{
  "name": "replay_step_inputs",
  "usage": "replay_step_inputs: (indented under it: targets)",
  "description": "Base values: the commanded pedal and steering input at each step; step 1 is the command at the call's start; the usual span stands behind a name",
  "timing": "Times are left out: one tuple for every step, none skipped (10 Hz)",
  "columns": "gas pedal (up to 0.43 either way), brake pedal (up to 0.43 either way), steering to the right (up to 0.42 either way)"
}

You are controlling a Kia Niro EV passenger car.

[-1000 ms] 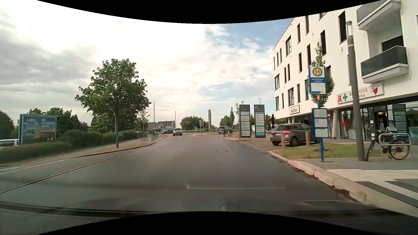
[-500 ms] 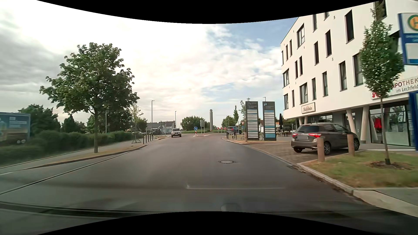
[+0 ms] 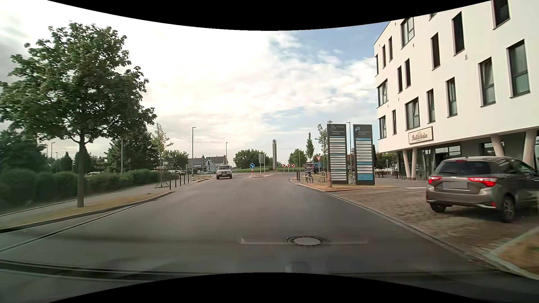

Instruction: Follow the waypoints while adhering to traffic rules and regulations

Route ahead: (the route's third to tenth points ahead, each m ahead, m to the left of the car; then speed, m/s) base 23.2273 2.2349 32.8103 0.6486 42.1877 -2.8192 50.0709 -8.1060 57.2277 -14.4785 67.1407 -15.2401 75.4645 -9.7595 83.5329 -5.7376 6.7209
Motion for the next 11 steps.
replay_step_inputs:
  targets:
    - [0.079, 0.0, -0.016]
    - [0.079, 0.0, -0.019]
    - [0.079, 0.0, -0.019]
    - [0.079, 0.0, -0.019]
    - [0.079, 0.0, -0.019]
    - [0.079, 0.0, -0.02]
    - [0.079, 0.0, -0.02]
    - [0.079, 0.0, -0.02]
    - [0.079, 0.0, -0.021]
    - [0.079, 0.0, -0.022]
    - [0.087, 0.0, -0.022]
